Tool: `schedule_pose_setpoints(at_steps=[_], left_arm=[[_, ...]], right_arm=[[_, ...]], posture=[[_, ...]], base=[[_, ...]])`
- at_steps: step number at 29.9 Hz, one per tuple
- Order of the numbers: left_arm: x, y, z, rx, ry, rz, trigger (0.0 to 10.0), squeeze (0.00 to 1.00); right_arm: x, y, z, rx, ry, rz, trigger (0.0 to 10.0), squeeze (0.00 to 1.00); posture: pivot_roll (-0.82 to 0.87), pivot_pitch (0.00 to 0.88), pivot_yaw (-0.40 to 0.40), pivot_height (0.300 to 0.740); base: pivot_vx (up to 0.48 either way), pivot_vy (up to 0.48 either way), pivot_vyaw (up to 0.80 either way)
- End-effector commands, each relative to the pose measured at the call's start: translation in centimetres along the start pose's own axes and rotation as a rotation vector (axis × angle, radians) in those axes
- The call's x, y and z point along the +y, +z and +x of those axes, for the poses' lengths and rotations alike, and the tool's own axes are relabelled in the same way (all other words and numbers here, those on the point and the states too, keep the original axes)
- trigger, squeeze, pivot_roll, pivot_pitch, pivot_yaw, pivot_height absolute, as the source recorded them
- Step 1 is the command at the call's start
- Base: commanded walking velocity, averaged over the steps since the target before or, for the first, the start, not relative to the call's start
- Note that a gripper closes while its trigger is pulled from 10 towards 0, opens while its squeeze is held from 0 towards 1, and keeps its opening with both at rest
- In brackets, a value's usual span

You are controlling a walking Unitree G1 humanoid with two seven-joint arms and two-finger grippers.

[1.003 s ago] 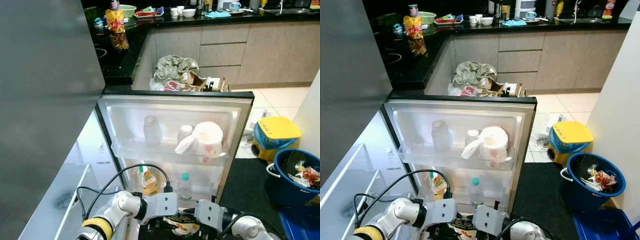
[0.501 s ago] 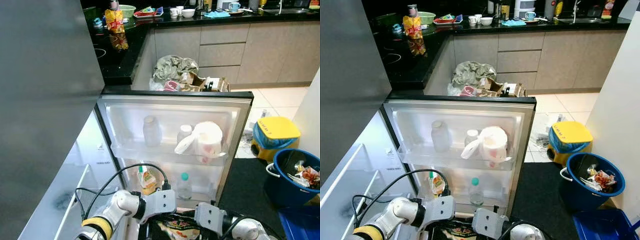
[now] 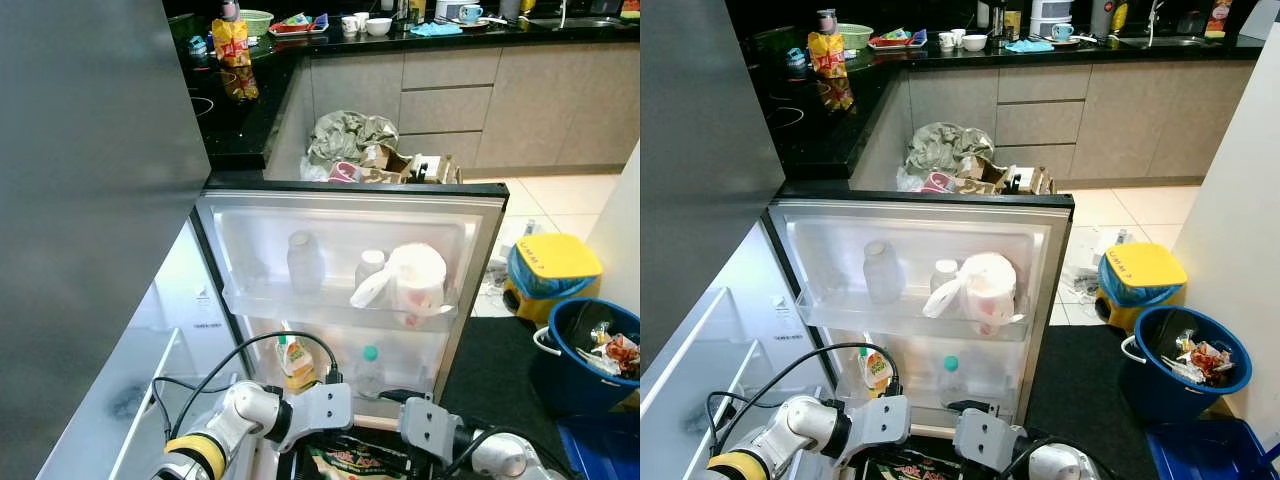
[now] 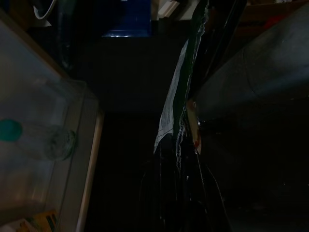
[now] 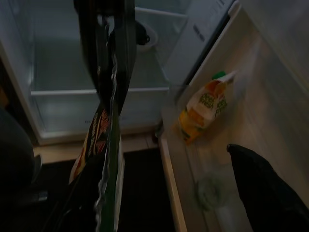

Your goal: Restocking fridge

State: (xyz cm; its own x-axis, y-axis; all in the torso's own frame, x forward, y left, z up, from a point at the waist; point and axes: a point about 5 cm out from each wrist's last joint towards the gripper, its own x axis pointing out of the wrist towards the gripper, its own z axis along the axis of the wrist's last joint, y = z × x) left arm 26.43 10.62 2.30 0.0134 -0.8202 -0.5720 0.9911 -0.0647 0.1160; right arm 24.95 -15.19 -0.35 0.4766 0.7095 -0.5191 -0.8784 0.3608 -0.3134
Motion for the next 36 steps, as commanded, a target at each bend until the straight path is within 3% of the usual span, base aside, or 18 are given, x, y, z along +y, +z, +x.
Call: schedule_pose_setpoints(at_steps=[1, 2, 5, 8, 9, 11, 13, 15, 16, 17, 19, 20, 21, 22, 24, 27, 32, 36], left_arm=[[0.0, -1.1, -0.6, 0.052, 0.043, -0.039, 0.0, 0.00], [0.0, -1.1, -0.6, 0.052, 0.043, -0.039, 0.0, 0.00], [0.8, -1.6, -2.2, 0.050, 0.131, -0.088, 0.0, 0.00], [1.6, -1.2, -3.0, 0.014, 0.156, -0.103, 0.0, 0.00], [1.6, -1.2, -3.0, 0.014, 0.156, -0.103, 0.0, 0.00], [3.3, 0.1, -4.3, -0.003, 0.224, -0.056, 0.0, 0.00], [3.3, 0.1, -4.3, -0.003, 0.224, -0.056, 0.0, 0.00], [4.4, 0.7, -4.8, -0.018, 0.314, -0.042, 0.0, 0.00], [5.3, 1.3, -5.2, -0.057, 0.420, -0.058, 0.0, 0.00], [5.6, 1.4, -5.0, -0.109, 0.493, -0.127, 9.4, 0.00], [5.6, 1.4, -5.0, -0.109, 0.493, -0.127, 9.4, 0.00], [5.3, 1.2, -4.5, -0.147, 0.526, -0.186, 8.7, 0.00], [4.6, 1.0, -3.9, -0.172, 0.512, -0.217, 10.0, 0.00], [4.6, 1.0, -3.9, -0.172, 0.512, -0.217, 10.0, 0.00], [3.2, 1.1, -2.7, -0.160, 0.413, -0.181, 10.0, 0.00], [3.0, 1.5, -2.5, -0.140, 0.374, -0.125, 10.0, 0.00], [4.4, 3.7, -3.1, -0.162, 0.383, -0.047, 10.0, 0.00], [6.6, 7.3, -4.5, -0.269, 0.450, 0.010, 10.0, 0.00]], right_arm=[[0.4, -2.4, -1.1, 0.140, -0.028, 0.065, 10.0, 0.00], [0.4, -2.4, -1.1, 0.140, -0.028, 0.065, 10.0, 0.00], [1.0, -6.3, -3.5, 0.378, -0.176, 0.207, 10.0, 0.00], [2.0, -7.8, -4.6, 0.467, -0.219, 0.260, 10.0, 0.00], [2.0, -7.8, -4.6, 0.467, -0.219, 0.260, 10.0, 0.00], [4.0, -9.0, -5.2, 0.528, -0.250, 0.352, 10.0, 0.00], [4.0, -9.0, -5.2, 0.528, -0.250, 0.352, 10.0, 0.00], [4.9, -9.4, -5.1, 0.532, -0.304, 0.441, 10.0, 0.00], [5.6, -9.6, -5.1, 0.538, -0.369, 0.528, 10.0, 0.00], [6.1, -9.7, -4.8, 0.529, -0.451, 0.626, 10.0, 0.00], [6.1, -9.7, -4.8, 0.529, -0.451, 0.626, 10.0, 0.00], [6.6, -9.7, -4.6, 0.521, -0.508, 0.697, 10.0, 0.00], [7.1, -9.7, -4.3, 0.522, -0.537, 0.737, 10.0, 0.00], [7.1, -9.7, -4.3, 0.522, -0.537, 0.737, 10.0, 0.00], [7.8, -9.6, -4.0, 0.538, -0.541, 0.768, 10.0, 0.00], [8.1, -9.7, -3.9, 0.550, -0.532, 0.769, 10.0, 0.00], [8.5, -9.6, -3.7, 0.557, -0.531, 0.774, 10.0, 0.00], [9.5, -9.5, -3.3, 0.581, -0.530, 0.791, 10.0, 0.00]], posture=[[-0.07, 0.005, 0.055, 0.740], [-0.07, 0.005, 0.055, 0.740], [-0.07, 0.009, 0.055, 0.740], [-0.07, 0.009, 0.055, 0.740], [-0.07, 0.009, 0.055, 0.740], [-0.07, 0.010, 0.060, 0.740], [-0.07, 0.010, 0.060, 0.740], [-0.07, 0.009, 0.070, 0.740], [-0.07, 0.009, 0.070, 0.740], [-0.06, 0.007, 0.077, 0.740], [-0.06, 0.007, 0.077, 0.740], [-0.07, 0.007, 0.078, 0.740], [-0.07, 0.007, 0.078, 0.740], [-0.07, 0.007, 0.078, 0.740], [-0.07, 0.007, 0.067, 0.740], [-0.06, 0.006, 0.061, 0.740], [-0.06, 0.005, 0.058, 0.740], [-0.07, 0.003, 0.059, 0.740]], base=[[0.000, 0.000, 0.00], [0.000, 0.000, 0.00], [0.000, 0.000, 0.00], [0.000, 0.000, 0.00], [0.000, 0.000, 0.00], [0.000, 0.000, 0.00], [0.000, 0.000, 0.00], [0.000, 0.000, 0.00], [0.000, 0.000, 0.00], [0.000, 0.000, 0.00], [0.000, 0.000, 0.00], [0.000, 0.000, 0.00], [0.000, 0.000, 0.00], [0.000, 0.000, 0.00], [0.000, 0.000, 0.00], [0.000, 0.000, 0.00], [0.000, 0.000, 0.00], [0.000, 0.000, 0.00]])
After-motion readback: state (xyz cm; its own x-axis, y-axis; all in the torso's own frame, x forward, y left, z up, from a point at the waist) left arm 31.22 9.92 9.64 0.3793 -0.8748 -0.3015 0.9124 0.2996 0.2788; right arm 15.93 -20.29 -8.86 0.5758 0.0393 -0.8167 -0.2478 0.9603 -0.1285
